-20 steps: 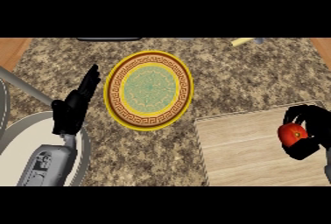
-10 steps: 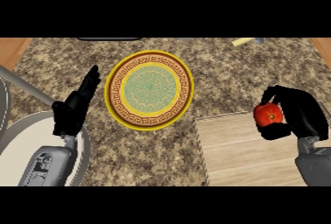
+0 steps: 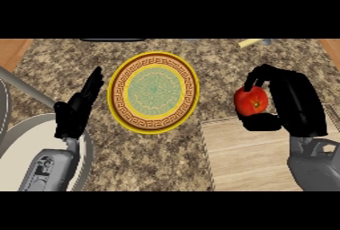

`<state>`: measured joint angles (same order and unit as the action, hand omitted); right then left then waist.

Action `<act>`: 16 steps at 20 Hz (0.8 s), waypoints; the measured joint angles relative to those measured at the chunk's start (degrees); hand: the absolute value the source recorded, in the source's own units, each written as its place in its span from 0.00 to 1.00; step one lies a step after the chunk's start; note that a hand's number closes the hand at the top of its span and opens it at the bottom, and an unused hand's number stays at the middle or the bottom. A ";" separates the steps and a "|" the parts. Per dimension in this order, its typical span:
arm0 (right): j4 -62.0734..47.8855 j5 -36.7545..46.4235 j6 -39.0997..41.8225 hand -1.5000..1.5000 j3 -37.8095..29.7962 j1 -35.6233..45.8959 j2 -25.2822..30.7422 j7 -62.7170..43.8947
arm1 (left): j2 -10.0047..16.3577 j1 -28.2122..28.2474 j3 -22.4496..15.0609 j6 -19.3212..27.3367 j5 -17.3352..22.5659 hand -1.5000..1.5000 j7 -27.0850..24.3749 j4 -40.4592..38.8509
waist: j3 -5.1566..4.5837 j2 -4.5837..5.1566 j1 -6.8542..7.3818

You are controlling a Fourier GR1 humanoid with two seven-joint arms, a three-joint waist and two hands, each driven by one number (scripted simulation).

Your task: Pick the tomato from the tray and place it in the plate

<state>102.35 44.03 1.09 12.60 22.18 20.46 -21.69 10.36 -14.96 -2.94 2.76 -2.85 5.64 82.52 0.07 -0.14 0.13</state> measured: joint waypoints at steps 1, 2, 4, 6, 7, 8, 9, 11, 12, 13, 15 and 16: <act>-0.60 -0.32 0.61 1.00 0.29 1.51 -1.08 -0.28 | -0.13 -0.06 -0.09 0.41 -0.52 0.50 0.24 -0.02 | -0.01 0.02 0.07; -0.67 -0.64 1.23 1.00 0.66 2.46 -2.11 -0.63 | -0.15 -0.05 0.05 0.19 -0.30 0.50 0.20 -0.04 | 0.00 0.01 0.07; -3.26 -1.17 2.37 1.00 1.19 6.47 -4.88 -2.18 | -0.22 -0.21 -0.04 -0.10 -0.23 0.50 0.30 -0.06 | -0.01 0.09 0.30; -6.70 -0.59 1.78 1.00 2.18 9.31 -8.25 -3.14 | -0.30 -0.36 0.03 -0.29 0.00 0.50 0.82 0.09 | -0.08 0.17 0.43; -8.53 -0.34 1.79 1.00 2.57 11.21 -9.96 -3.98 | -0.37 -0.47 0.00 -0.20 -0.09 0.50 1.10 0.13 | -0.11 0.22 0.51; -10.97 -0.53 1.77 1.00 2.21 13.23 -11.18 -4.01 | -0.40 -0.50 -0.08 -0.18 -0.26 0.50 1.15 0.17 | -0.12 0.26 0.58; -12.93 -0.05 1.23 1.00 2.81 14.43 -12.75 -4.01 | -0.63 -0.73 -0.05 0.44 -0.89 0.50 0.55 -0.53 | -0.06 0.24 0.58; -17.72 0.35 0.05 1.00 3.39 17.43 -15.41 -3.84 | -0.71 -0.71 -0.16 0.60 -1.42 0.50 -0.01 -0.78 | 0.01 0.25 0.71; -20.57 0.21 -1.09 1.00 3.73 18.78 -16.49 -3.40 | -0.71 -0.79 -0.21 0.28 -1.33 0.50 -0.32 -0.89 | 0.02 0.27 0.84; -23.17 -0.04 -2.02 1.00 3.78 19.91 -17.34 -2.71 | -0.80 -0.79 -0.20 0.32 -1.52 0.50 -1.09 -1.17 | 0.08 0.24 0.85; -28.71 -0.82 -4.09 1.00 4.54 23.02 -18.53 -2.63 | -0.83 -0.94 -0.32 0.03 -1.54 0.50 -0.88 -1.07 | 0.02 0.35 1.08; -31.97 -0.92 -5.30 1.00 4.58 24.29 -18.94 -1.69 | -0.91 -0.97 -0.36 0.13 -1.74 0.50 -1.08 -1.10 | 0.02 0.39 1.17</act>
<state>70.37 43.11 -4.21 17.18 46.48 1.52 -23.39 9.45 -15.92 -3.30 2.88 -4.60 4.56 81.42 0.08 0.24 1.30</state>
